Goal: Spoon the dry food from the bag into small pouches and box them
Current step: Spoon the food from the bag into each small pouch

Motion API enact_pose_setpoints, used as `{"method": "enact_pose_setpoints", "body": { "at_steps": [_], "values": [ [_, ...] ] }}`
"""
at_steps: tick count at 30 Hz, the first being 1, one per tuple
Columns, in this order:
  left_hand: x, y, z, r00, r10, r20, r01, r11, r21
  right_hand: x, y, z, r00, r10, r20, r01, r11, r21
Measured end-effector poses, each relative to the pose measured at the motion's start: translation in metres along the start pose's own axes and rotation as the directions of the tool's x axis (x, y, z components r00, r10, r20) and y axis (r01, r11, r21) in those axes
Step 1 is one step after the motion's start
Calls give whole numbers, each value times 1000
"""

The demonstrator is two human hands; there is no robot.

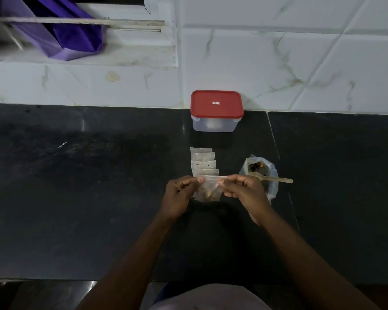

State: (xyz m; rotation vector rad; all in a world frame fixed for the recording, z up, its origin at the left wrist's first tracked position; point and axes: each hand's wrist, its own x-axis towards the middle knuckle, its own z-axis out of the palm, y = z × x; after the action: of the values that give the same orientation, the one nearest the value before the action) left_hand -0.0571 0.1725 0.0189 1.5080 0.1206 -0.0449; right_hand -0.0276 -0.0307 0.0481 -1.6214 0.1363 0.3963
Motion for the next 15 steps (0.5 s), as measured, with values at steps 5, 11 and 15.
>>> {"method": "enact_pose_setpoints", "body": {
  "at_steps": [5,11,15],
  "values": [
    [-3,-5,-7,996,-73,-51,71,996,-45,4,6,11,998,65,-27,-63,995,79],
    [1,-20,-12,987,-110,-119,118,991,65,10,22,18,992,108,-58,-105,993,49],
    [6,-25,-9,973,-212,-90,211,977,-27,12,27,18,988,120,-93,-118,993,27]
  ]
}}
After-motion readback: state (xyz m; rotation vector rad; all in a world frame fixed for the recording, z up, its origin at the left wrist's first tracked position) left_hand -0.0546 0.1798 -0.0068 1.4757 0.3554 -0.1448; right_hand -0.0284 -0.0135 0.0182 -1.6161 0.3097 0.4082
